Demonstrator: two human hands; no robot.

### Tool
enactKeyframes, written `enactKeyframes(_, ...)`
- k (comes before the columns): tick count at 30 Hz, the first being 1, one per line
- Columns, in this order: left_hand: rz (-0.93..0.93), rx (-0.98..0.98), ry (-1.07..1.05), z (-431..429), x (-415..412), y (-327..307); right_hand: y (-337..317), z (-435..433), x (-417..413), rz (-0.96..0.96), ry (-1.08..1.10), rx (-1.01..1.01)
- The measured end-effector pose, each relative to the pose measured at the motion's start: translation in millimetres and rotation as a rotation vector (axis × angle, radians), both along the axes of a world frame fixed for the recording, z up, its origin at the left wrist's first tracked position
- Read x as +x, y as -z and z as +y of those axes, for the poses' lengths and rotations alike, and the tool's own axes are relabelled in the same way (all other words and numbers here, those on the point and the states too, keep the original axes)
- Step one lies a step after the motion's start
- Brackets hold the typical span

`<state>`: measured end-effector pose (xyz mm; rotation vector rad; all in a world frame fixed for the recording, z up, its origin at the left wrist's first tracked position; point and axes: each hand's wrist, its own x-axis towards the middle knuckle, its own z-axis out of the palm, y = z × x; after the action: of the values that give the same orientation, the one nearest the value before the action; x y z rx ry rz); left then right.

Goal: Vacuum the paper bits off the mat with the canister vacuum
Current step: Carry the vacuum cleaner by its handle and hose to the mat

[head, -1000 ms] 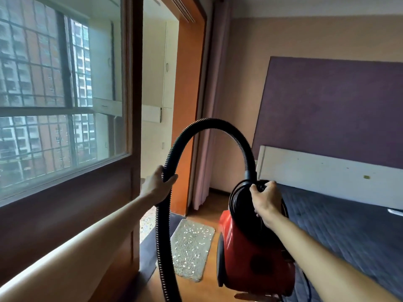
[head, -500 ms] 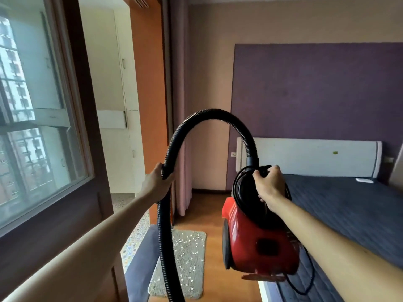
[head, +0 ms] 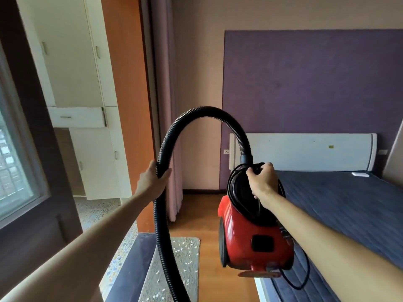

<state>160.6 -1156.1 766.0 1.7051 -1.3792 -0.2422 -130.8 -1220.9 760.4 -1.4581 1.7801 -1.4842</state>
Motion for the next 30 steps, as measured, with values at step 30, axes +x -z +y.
enactKeyframes(30, -0.041, 0.077, 0.005, -421, 38, 33, 26, -405, 24, 0.05, 0.006, 0.054)
